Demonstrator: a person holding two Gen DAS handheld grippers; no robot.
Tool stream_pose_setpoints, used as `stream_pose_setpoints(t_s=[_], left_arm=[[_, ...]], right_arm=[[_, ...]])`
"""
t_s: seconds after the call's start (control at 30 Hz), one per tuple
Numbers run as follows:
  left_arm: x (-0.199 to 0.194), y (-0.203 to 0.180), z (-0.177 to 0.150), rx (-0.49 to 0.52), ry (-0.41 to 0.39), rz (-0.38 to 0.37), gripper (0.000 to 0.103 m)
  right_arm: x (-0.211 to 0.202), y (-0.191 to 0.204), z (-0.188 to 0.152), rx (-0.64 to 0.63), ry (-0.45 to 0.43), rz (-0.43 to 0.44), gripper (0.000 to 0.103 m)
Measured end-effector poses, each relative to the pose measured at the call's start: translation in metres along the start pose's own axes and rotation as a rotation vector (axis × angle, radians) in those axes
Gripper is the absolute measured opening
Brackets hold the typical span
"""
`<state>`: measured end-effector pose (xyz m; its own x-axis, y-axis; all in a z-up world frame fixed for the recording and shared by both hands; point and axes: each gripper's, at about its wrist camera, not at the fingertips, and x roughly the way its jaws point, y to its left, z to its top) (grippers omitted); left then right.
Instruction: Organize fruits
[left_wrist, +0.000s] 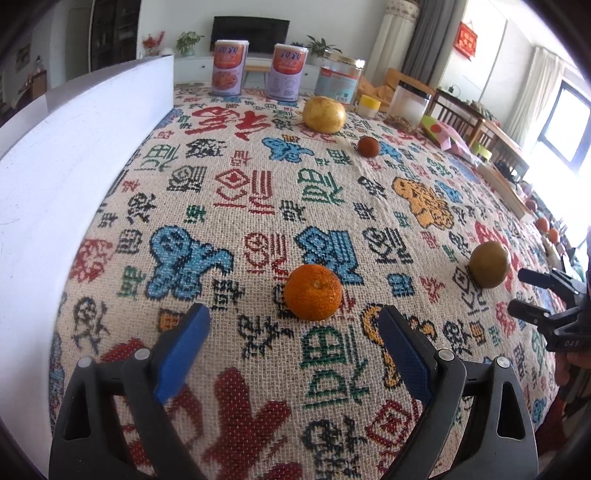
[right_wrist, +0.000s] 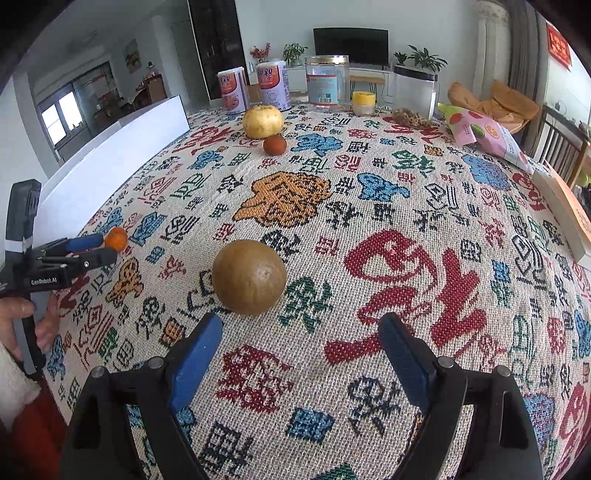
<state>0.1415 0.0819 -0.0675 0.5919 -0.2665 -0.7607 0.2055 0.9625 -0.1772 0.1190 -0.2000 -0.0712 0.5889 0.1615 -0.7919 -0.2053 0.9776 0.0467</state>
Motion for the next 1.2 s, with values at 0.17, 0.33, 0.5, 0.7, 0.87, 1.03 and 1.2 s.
stream_pose_setpoints(t_s=[0.17,0.33,0.5,0.7,0.87,1.03,1.2], left_arm=[[0.007,-0.018,0.002,0.061,0.014,0.099,0.090],[0.015,-0.027,0.006,0.082,0.022,0.145,0.074],[0.013,-0.029,0.008,0.088,0.006,0.138,0.031],[-0.003,-0.019,0.009,0.016,0.018,0.089,0.027],[-0.084,-0.005,0.031,-0.097,-0.054,-0.006,0.027],[-0.159,0.060,0.065,-0.207,-0.160,0.082,0.028],[-0.139,0.160,0.073,-0.380,-0.056,0.261,0.028]], right_arm=[[0.011,-0.003,-0.018,-0.012,0.029,-0.022,0.097],[0.018,0.008,-0.009,-0.048,0.074,-0.014,0.102],[0.012,0.018,0.017,-0.016,0.010,0.029,0.102],[0.040,0.037,0.041,-0.050,0.086,0.030,0.049],[0.013,0.057,0.061,-0.012,0.037,0.128,0.049],[-0.013,0.134,0.129,-0.054,-0.026,0.363,0.049],[-0.008,0.257,0.194,-0.177,-0.032,0.563,0.049]])
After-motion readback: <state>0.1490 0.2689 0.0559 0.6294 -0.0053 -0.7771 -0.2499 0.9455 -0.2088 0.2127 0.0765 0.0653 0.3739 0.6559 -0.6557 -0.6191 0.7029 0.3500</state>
